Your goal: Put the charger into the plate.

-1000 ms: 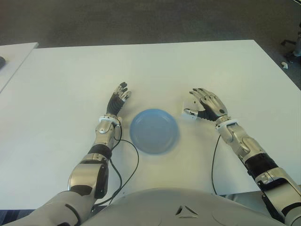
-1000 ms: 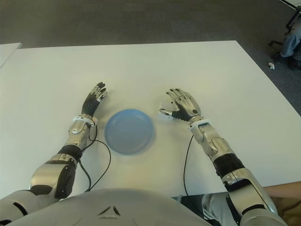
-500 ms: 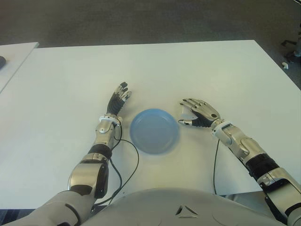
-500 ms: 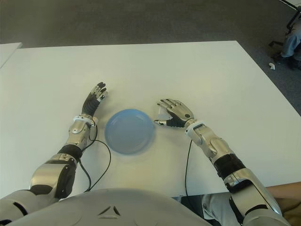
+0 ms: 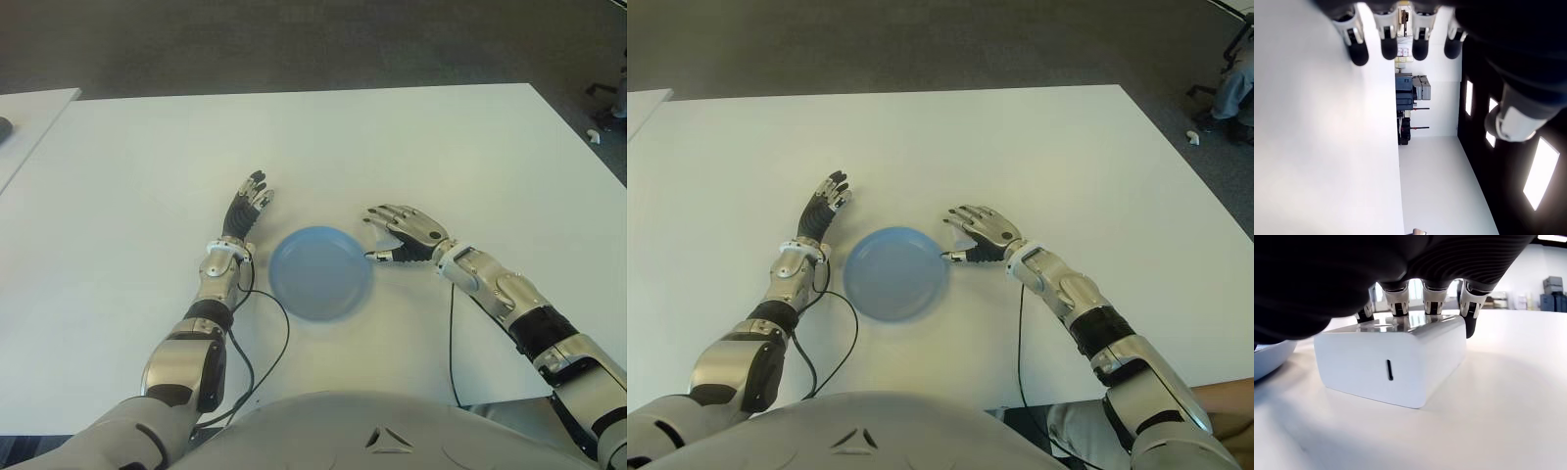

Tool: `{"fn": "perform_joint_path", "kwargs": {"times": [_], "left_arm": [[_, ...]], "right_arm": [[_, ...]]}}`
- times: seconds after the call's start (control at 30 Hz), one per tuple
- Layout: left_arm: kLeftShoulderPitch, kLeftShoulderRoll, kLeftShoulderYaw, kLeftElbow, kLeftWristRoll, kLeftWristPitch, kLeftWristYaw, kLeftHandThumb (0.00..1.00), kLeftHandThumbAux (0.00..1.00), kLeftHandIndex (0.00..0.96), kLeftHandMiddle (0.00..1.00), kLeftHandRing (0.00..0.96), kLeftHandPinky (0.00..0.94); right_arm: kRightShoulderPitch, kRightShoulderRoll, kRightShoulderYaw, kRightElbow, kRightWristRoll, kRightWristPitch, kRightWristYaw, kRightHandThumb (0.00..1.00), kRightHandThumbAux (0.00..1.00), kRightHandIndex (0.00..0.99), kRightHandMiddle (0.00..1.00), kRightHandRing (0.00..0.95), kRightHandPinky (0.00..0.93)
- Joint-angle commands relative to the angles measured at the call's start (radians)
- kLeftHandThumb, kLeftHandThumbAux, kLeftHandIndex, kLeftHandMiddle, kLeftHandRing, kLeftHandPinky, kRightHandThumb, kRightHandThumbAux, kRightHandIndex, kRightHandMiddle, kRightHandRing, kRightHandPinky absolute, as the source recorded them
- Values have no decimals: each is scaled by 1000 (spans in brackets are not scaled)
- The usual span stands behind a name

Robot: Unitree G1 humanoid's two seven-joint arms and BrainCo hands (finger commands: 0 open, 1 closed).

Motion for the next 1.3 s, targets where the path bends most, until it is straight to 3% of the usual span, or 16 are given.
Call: {"fn": "perform_joint_path", "kwargs": {"times": [0.03, 0.5, 0.73, 1.3], "left_arm": [[108, -26, -21, 110, 29, 179, -12, 43, 548, 0, 0, 0, 25], [114, -25, -17, 98, 21, 180, -21, 44, 545, 0, 0, 0, 33], [119, -23, -15, 90, 21, 178, -18, 38, 533, 0, 0, 0, 35], [131, -9, -23, 70, 29, 163, -18, 18, 483, 0, 0, 0, 48]], "right_arm": [[-19, 22, 66, 93, -54, -29, 39, 267, 75, 0, 0, 0, 0], [-111, 66, 137, 327, -96, -67, -94, 242, 84, 0, 0, 0, 0], [-180, 111, 169, 517, -101, -87, -206, 227, 93, 0, 0, 0, 0], [-208, 172, 154, 720, -33, -139, -403, 293, 114, 0, 0, 0, 0]]}}
